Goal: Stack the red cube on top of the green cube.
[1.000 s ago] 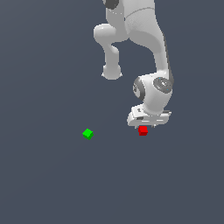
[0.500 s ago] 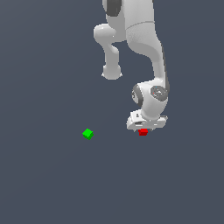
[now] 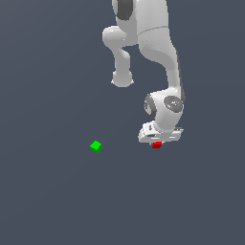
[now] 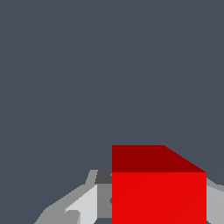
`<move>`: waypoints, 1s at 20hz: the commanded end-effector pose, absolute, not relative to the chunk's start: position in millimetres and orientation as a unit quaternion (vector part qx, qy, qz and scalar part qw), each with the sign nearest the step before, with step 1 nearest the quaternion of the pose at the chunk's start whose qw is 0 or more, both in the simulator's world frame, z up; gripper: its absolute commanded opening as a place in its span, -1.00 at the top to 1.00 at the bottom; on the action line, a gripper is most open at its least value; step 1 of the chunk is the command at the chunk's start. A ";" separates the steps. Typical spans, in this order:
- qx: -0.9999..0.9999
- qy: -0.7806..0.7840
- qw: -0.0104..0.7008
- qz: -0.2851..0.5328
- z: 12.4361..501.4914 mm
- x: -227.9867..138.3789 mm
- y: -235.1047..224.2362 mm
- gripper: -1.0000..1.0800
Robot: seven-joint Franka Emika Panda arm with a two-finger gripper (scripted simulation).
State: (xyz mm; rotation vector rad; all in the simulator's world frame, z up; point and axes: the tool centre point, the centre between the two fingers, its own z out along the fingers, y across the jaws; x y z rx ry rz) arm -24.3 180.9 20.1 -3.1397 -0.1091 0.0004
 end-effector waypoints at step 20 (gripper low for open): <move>-0.999 -0.035 0.000 0.000 86.5 -25.6 180.1 1.00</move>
